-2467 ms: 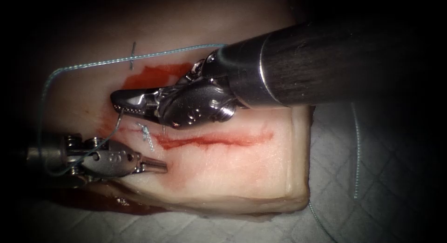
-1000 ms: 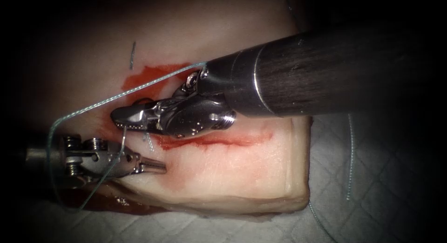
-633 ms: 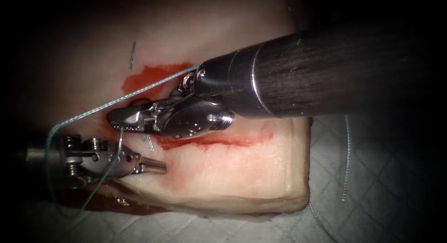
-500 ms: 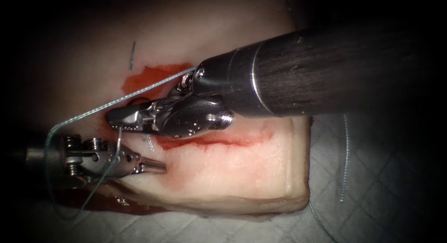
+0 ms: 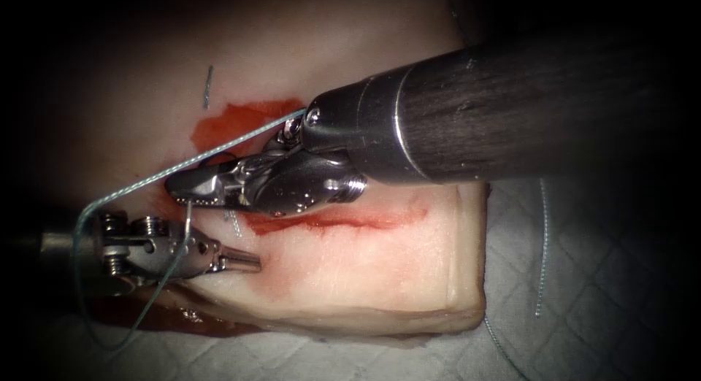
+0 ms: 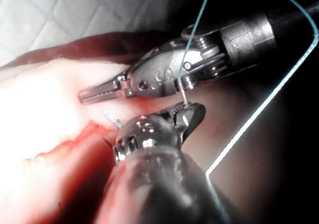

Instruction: Wound Closure

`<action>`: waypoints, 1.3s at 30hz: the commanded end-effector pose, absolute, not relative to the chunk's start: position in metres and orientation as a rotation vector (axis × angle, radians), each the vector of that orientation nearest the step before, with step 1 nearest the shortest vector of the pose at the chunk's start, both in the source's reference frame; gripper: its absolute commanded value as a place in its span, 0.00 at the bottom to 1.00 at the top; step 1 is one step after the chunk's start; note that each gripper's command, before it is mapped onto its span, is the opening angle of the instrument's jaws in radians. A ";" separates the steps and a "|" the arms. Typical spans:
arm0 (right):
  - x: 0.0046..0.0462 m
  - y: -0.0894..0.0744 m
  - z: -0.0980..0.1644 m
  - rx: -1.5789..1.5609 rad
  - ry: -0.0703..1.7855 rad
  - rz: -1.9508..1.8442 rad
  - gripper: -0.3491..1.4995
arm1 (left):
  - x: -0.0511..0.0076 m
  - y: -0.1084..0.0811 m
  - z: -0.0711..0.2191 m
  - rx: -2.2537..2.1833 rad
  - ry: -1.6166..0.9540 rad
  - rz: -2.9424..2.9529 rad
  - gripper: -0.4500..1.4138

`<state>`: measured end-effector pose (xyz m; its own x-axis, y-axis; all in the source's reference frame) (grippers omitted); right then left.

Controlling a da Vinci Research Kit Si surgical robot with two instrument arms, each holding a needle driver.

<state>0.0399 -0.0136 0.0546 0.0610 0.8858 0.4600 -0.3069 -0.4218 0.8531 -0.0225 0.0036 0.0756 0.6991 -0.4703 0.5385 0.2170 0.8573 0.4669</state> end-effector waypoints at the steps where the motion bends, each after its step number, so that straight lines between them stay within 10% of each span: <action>1: 0.0408 -0.013 0.055 1.361 0.643 1.549 0.00 | -0.0230 0.003 0.076 0.388 -0.699 -0.393 0.06; 39: 0.0394 -0.014 0.059 1.394 0.586 1.751 0.00 | -0.0229 0.003 0.076 0.388 -0.699 -0.393 0.06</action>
